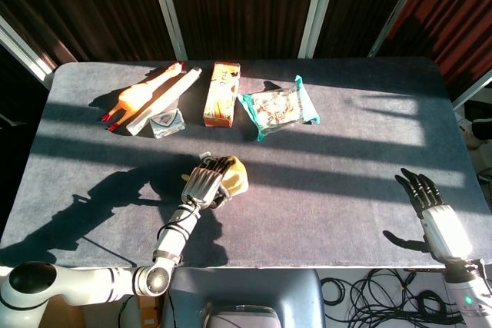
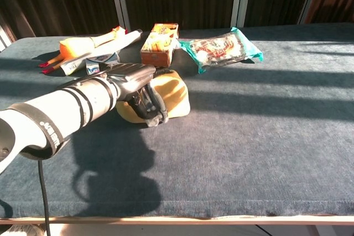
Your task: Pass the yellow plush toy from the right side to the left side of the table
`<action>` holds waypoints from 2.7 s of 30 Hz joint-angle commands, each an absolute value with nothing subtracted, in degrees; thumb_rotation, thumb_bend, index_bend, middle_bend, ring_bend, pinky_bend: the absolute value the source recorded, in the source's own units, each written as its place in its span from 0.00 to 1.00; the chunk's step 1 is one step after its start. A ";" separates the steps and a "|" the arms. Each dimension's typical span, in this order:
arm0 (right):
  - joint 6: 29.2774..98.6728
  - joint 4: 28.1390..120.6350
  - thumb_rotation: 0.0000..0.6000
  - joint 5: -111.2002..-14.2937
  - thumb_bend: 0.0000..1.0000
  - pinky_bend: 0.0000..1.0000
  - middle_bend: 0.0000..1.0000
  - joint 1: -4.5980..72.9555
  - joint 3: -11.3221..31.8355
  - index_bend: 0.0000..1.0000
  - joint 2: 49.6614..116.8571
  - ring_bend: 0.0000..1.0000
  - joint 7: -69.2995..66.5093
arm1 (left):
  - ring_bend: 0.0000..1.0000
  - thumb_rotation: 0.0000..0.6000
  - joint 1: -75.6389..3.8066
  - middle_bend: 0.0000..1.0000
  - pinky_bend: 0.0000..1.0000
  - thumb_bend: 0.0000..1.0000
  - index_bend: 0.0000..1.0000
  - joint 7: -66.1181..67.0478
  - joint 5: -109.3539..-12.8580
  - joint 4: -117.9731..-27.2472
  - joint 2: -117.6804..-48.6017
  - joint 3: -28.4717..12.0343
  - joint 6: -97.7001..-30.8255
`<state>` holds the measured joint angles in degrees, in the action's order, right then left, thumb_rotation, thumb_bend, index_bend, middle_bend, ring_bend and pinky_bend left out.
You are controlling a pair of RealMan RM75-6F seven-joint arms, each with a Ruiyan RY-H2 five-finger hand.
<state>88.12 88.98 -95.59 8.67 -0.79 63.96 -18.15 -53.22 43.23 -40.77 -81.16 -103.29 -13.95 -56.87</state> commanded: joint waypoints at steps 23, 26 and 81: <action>87.01 89.40 1.00 -95.18 0.02 0.00 0.00 8.61 -0.26 0.00 64.40 0.00 -16.80 | 0.85 1.00 -33.60 0.82 0.82 0.47 0.80 24.67 -68.27 -92.80 -74.32 0.07 -74.37; 86.71 89.53 1.00 -95.08 0.02 0.00 0.00 8.71 -0.17 0.00 64.63 0.00 -16.39 | 0.83 1.00 -31.26 0.81 0.80 0.47 0.79 19.83 -69.03 -90.39 -74.33 0.66 -74.71; 87.01 91.00 1.00 -94.97 0.02 0.00 0.00 7.18 -0.59 0.00 66.01 0.00 -10.41 | 0.08 1.00 -11.17 0.00 0.19 0.27 0.00 3.37 -87.01 -90.98 -64.82 5.79 -84.66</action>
<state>86.52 90.66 -94.83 7.74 -0.28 65.81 -11.66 -11.23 4.34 -85.99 -91.27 -65.70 4.15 -87.22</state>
